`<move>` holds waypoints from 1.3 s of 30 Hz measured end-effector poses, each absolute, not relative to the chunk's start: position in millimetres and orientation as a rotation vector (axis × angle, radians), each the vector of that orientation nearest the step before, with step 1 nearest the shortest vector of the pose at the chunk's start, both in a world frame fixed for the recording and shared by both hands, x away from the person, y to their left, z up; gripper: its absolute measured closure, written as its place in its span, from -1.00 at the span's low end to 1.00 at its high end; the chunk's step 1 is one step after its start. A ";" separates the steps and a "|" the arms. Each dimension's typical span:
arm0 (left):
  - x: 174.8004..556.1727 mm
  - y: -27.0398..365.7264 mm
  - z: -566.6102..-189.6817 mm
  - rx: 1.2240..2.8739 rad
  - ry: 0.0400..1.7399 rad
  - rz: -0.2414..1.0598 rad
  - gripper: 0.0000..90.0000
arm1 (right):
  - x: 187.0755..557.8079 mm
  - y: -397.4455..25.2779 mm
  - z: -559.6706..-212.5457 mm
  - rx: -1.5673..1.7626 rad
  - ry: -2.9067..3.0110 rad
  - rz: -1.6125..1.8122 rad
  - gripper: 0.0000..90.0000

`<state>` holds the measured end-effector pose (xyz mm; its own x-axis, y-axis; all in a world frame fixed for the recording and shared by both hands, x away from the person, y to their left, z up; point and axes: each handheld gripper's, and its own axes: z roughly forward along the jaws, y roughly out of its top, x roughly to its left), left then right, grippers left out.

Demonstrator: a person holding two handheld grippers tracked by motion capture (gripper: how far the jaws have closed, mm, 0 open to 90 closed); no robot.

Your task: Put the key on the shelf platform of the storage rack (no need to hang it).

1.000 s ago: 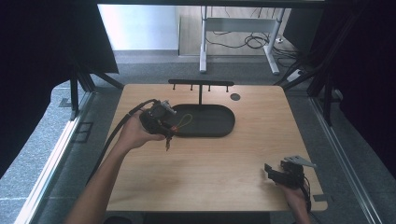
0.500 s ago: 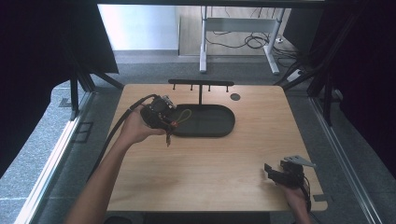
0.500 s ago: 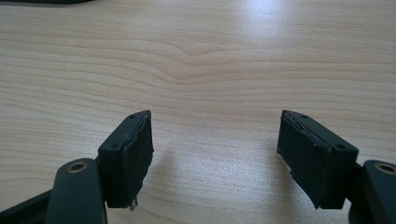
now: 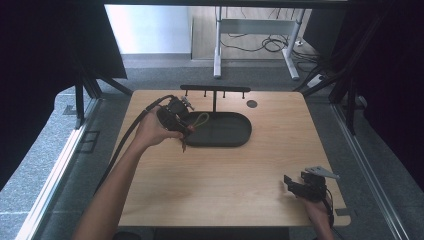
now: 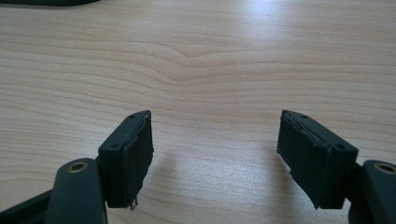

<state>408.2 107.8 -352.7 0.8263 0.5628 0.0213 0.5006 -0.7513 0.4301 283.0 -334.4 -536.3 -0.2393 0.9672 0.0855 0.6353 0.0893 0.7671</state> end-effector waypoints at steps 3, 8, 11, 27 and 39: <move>410.7 106.6 -352.8 2.595 0.800 0.207 0.49 | 283.0 -334.2 -536.1 1.572 1.927 0.987 -0.40; 418.7 104.3 -352.7 2.588 0.812 0.207 0.49 | 283.2 -333.7 -536.8 1.570 1.927 0.986 -0.40; 421.5 103.9 -354.1 2.583 0.825 0.201 0.49 | 283.2 -333.8 -536.9 1.571 1.928 0.986 -0.40; 438.6 89.1 -358.1 2.573 0.807 0.194 0.49 | 284.3 -333.3 -538.7 1.568 1.941 0.973 -0.40; 461.5 73.2 -357.4 2.622 0.768 0.219 0.48 | 283.5 -331.5 -529.9 1.567 1.908 1.052 -0.38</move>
